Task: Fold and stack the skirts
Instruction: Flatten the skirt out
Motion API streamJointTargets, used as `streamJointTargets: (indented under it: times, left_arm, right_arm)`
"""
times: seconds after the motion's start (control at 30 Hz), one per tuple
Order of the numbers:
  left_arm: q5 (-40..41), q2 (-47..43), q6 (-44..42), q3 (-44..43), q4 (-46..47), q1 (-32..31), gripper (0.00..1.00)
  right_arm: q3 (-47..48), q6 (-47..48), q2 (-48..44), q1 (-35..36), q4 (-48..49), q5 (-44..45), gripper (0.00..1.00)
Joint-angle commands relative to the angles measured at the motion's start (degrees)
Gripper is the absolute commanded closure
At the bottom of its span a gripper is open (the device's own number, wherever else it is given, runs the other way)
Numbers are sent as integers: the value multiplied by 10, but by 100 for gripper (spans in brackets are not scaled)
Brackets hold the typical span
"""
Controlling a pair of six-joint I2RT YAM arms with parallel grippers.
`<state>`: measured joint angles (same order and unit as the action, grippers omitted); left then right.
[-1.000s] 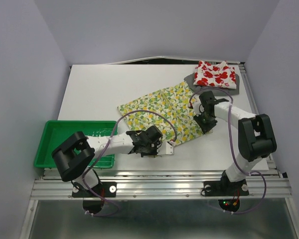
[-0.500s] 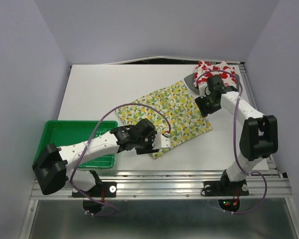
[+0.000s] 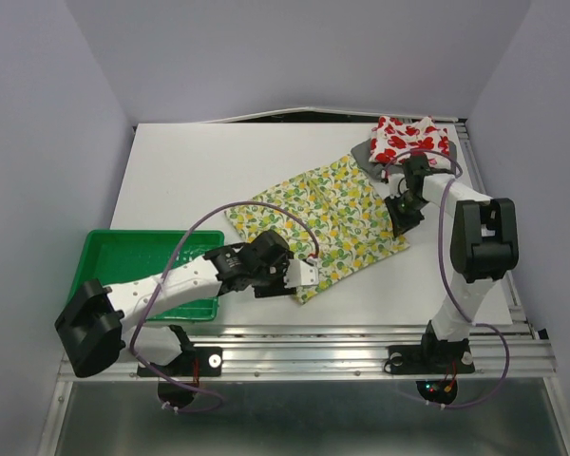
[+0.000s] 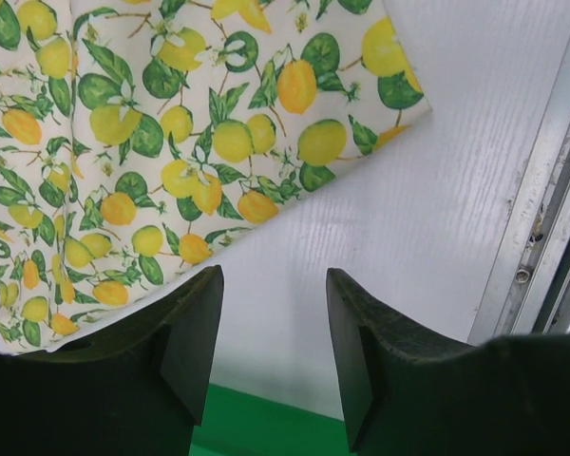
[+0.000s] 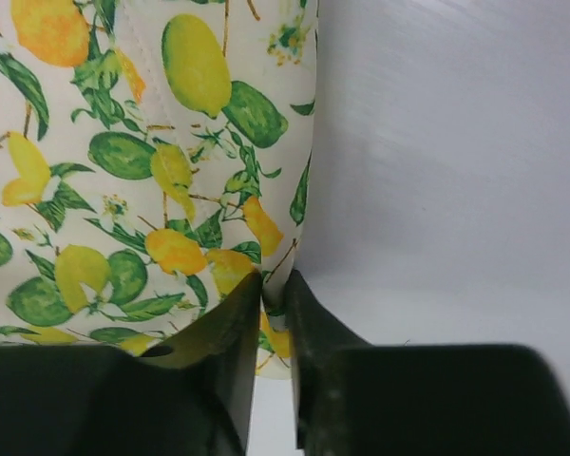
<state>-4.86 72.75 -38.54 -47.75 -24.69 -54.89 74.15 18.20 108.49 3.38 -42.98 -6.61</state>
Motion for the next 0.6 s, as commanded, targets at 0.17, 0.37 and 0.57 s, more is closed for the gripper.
streamJointTargets:
  times: [0.17,0.37,0.57]
  left_arm:
    - [30,-38,-49,84,80,-51,41]
    - [29,-18,-74,75,84,-53,43]
    - [14,0,-95,63,93,-55,49]
  right_arm:
    - [-37,-14,-26,-17,-54,-116,99]
    - [-65,-4,-50,-17,-8,-17,99]
    - [5,-9,7,-17,10,16,99]
